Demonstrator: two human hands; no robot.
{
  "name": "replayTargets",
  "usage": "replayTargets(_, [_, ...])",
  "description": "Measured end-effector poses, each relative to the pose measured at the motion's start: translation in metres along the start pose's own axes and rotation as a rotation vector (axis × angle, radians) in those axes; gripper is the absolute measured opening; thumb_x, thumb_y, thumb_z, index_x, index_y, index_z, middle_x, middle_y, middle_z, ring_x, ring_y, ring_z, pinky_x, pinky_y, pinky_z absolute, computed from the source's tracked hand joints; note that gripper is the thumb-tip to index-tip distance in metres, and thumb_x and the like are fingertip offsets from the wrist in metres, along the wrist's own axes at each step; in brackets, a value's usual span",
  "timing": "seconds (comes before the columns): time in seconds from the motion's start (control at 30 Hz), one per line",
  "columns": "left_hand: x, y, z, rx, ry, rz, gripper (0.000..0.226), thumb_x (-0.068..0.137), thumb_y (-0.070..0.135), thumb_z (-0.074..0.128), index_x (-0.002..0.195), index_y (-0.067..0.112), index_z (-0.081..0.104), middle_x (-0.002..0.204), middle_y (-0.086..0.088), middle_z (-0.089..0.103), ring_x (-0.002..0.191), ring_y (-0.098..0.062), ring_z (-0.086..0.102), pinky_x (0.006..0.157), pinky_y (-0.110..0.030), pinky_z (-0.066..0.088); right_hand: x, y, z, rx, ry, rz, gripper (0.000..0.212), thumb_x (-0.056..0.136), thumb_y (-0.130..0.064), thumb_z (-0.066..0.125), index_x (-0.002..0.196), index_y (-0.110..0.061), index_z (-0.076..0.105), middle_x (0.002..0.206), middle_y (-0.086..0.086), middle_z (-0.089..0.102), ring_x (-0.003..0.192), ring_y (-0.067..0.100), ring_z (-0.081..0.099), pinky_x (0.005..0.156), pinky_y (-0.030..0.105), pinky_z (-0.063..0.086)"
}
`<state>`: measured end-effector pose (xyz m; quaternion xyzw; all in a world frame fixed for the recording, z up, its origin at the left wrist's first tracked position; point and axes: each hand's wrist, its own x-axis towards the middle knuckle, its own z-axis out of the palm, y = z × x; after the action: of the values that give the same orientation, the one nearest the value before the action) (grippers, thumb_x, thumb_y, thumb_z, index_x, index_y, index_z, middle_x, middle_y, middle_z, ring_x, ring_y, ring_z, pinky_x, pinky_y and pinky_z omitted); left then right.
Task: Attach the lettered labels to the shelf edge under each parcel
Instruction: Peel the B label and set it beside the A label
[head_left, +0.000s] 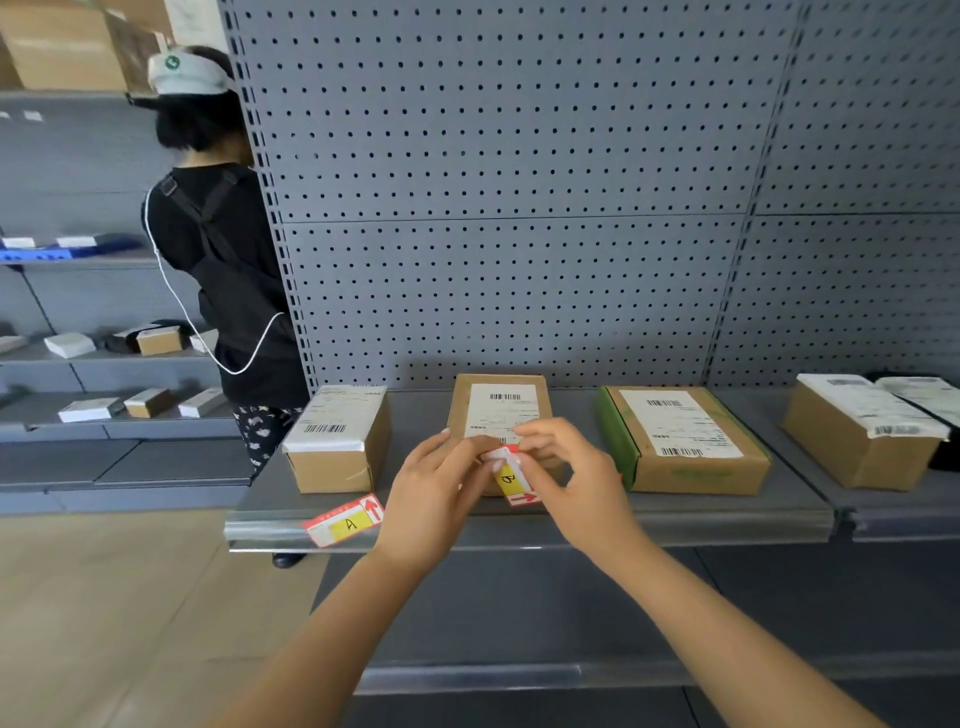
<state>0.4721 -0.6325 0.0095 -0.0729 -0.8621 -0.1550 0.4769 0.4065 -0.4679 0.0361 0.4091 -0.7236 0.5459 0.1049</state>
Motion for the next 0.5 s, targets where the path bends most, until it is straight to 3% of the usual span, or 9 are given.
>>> replayTargets(0.1, [0.002, 0.008, -0.001, -0.153, -0.040, -0.177, 0.017, 0.096, 0.034, 0.059, 0.108, 0.022, 0.062, 0.093, 0.017, 0.066, 0.079, -0.003, 0.063, 0.070, -0.026, 0.053, -0.002, 0.009, -0.002, 0.013, -0.019, 0.008, 0.024, 0.088, -0.011, 0.067, 0.109, -0.022, 0.061, 0.097, -0.009, 0.068, 0.091, 0.003, 0.064, 0.077, 0.010, 0.046])
replayTargets(0.2, [0.005, 0.014, 0.002, -0.230, 0.007, -0.306, 0.018, 0.094, 0.031, 0.063, 0.111, 0.024, 0.063, 0.094, 0.024, 0.063, 0.083, 0.001, 0.064, 0.069, -0.020, 0.052, 0.001, 0.016, -0.006, 0.016, -0.059, -0.003, 0.022, 0.089, -0.005, 0.062, 0.109, -0.015, 0.063, 0.099, -0.009, 0.068, 0.091, 0.003, 0.063, 0.074, 0.009, 0.047])
replayTargets(0.27, [0.007, 0.014, 0.002, -0.149, 0.016, -0.239, 0.031, 0.093, 0.038, 0.063, 0.121, 0.025, 0.060, 0.107, 0.020, 0.062, 0.095, 0.001, 0.061, 0.080, -0.015, 0.049, 0.007, 0.016, -0.012, 0.002, -0.075, -0.029, 0.021, 0.090, -0.004, 0.061, 0.107, -0.015, 0.065, 0.098, -0.011, 0.068, 0.091, 0.001, 0.063, 0.076, 0.011, 0.047])
replayTargets(0.33, [0.008, 0.009, 0.003, -0.027, -0.007, -0.085, 0.044, 0.090, 0.038, 0.063, 0.131, 0.023, 0.056, 0.122, 0.011, 0.060, 0.108, -0.007, 0.059, 0.094, -0.023, 0.046, 0.014, 0.014, -0.018, -0.014, -0.101, -0.061, 0.022, 0.089, -0.004, 0.062, 0.106, -0.017, 0.067, 0.099, -0.015, 0.067, 0.091, -0.002, 0.062, 0.077, 0.009, 0.045])
replayTargets(0.5, [0.009, 0.003, 0.002, 0.281, -0.020, 0.122, 0.048, 0.084, 0.027, 0.067, 0.129, 0.020, 0.052, 0.126, -0.002, 0.061, 0.107, -0.021, 0.054, 0.103, -0.042, 0.040, 0.022, 0.018, -0.027, -0.011, -0.158, -0.122, 0.023, 0.089, -0.006, 0.063, 0.107, -0.018, 0.070, 0.103, -0.015, 0.067, 0.095, -0.004, 0.060, 0.077, 0.009, 0.044])
